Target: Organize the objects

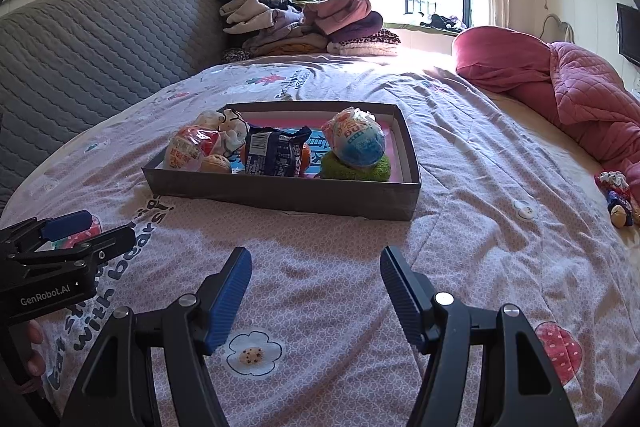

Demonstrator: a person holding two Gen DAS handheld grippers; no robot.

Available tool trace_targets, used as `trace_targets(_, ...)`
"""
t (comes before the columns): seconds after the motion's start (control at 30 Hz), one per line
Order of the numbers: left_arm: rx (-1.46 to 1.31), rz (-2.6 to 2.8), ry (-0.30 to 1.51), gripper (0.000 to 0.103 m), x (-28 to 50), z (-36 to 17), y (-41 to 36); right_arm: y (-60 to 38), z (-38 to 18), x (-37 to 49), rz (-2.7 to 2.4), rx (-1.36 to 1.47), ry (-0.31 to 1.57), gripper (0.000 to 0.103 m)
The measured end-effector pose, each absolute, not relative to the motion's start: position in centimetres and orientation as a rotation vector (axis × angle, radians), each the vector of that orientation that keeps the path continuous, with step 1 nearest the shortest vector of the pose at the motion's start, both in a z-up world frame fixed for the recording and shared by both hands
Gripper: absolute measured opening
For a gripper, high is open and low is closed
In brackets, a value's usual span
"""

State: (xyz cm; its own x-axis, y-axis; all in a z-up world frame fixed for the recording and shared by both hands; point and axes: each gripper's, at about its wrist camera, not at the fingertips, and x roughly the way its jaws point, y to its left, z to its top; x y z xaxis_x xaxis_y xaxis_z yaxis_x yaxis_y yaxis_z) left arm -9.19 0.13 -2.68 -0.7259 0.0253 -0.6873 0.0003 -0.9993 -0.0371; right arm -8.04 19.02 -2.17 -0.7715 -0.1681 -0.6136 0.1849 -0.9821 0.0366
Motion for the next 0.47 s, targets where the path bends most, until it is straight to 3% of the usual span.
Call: trace_targets(0.47, -1.128, 2.901, -0.045, 0.077, -9.04, -2.44, 0.26, 18.95, -2.26, -8.01, -2.789, 0.977, 0.041, 0.066)
